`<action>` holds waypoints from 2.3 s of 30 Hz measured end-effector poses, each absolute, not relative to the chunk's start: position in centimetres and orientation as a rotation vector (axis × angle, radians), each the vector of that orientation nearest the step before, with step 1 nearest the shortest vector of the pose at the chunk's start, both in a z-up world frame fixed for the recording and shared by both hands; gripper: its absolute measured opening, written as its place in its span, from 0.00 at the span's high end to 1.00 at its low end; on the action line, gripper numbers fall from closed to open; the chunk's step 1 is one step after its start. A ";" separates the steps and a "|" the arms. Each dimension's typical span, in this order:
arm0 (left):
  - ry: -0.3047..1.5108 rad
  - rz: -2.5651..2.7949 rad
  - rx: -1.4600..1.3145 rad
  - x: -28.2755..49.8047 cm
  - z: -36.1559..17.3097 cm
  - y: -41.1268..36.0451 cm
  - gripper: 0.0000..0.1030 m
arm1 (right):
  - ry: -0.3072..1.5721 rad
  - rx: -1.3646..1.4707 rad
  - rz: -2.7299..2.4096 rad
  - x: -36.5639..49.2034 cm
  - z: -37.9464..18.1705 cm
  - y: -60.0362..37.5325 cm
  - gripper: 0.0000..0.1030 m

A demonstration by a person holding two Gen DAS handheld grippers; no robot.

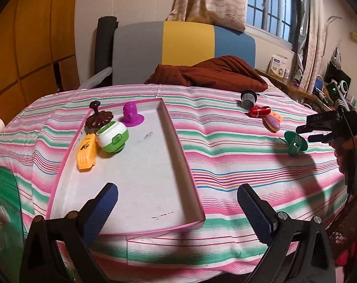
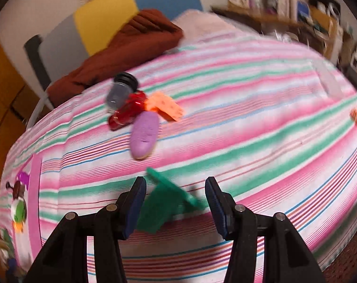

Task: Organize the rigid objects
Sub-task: 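Reach the right gripper to the purple oval soap and grasp it, then grasp the teal cup with the left gripper while the right gripper holds the purple soap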

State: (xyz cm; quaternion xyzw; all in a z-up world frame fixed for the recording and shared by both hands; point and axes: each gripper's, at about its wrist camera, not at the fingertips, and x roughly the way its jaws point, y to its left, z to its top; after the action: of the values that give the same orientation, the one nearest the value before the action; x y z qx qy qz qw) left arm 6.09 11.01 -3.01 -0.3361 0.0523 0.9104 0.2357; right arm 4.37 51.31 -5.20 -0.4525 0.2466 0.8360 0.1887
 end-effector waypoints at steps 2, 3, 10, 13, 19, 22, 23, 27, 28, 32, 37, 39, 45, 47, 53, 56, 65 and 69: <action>0.150 2.495 -0.920 6.2 -3.0 11.1 0.01 | 0.741 -1.281 2.346 4.2 -5.8 51.8 0.49; 0.150 2.493 -0.918 6.3 -3.0 11.2 0.01 | 0.763 -1.286 2.349 4.1 -6.1 51.9 0.49; 0.155 2.488 -0.913 6.5 -2.9 11.7 0.01 | 0.903 -1.357 2.532 2.5 -6.6 49.3 0.49; 0.155 2.483 -0.913 6.6 -2.8 12.2 0.01 | 0.910 -1.546 2.658 0.7 -7.1 46.2 0.49; 0.225 2.473 -0.869 7.4 -2.5 13.2 0.01 | 0.803 -1.409 2.714 0.5 -5.1 45.7 0.49; 0.233 2.466 -0.877 7.4 -2.6 13.4 0.01 | 0.719 -1.311 2.644 0.2 -3.6 48.2 0.49; 0.235 2.463 -0.884 7.4 -2.7 13.5 0.01 | 0.714 -1.310 2.623 -0.2 -3.5 48.9 0.49; 0.254 2.464 -0.890 7.3 -2.6 14.1 0.01 | 0.647 -1.323 2.556 -2.5 -3.8 51.1 0.49; 0.259 2.460 -0.891 7.3 -2.6 14.3 0.01 | 0.625 -1.336 2.551 -3.4 -4.4 51.6 0.49; 0.308 2.453 -0.886 7.6 -2.8 15.2 0.01 | 0.646 -1.388 2.534 -5.4 -6.7 51.9 0.49; 0.357 2.435 -0.878 7.8 -3.0 16.5 0.01 | 0.604 -1.441 2.510 -7.2 -8.8 51.7 0.49; 0.369 2.423 -0.876 7.8 -3.1 17.2 0.01 | 0.536 -1.465 2.506 -7.5 -9.1 51.6 0.56; 0.402 2.412 -0.866 7.8 -3.0 18.7 0.01 | 0.576 -1.505 2.470 -6.5 -9.0 52.4 0.56; 0.403 2.405 -0.862 7.8 -3.0 18.9 0.01 | 0.493 -1.540 2.431 -5.9 -8.8 52.2 0.56; 0.399 2.394 -0.871 7.6 -3.1 19.7 0.01 | 0.499 -1.620 2.426 -2.9 -8.6 51.7 0.57; 0.370 2.388 -0.891 7.1 -3.1 20.2 0.01 | 0.540 -1.675 2.517 -2.7 -8.5 50.1 0.57; 0.231 2.357 -1.010 3.9 -3.7 22.6 0.01 | 0.523 -1.596 2.494 -2.3 -7.8 50.7 0.58; 0.076 2.321 -1.093 1.3 -4.3 24.4 0.01 | 0.602 -1.558 2.377 -2.2 -8.4 53.4 0.58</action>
State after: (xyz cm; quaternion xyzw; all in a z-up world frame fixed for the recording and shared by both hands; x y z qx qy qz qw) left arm 1.33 24.37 -4.32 -0.4083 0.0283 0.8672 0.2836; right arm -2.16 53.41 -8.45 -0.5325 0.2059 0.8125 0.1180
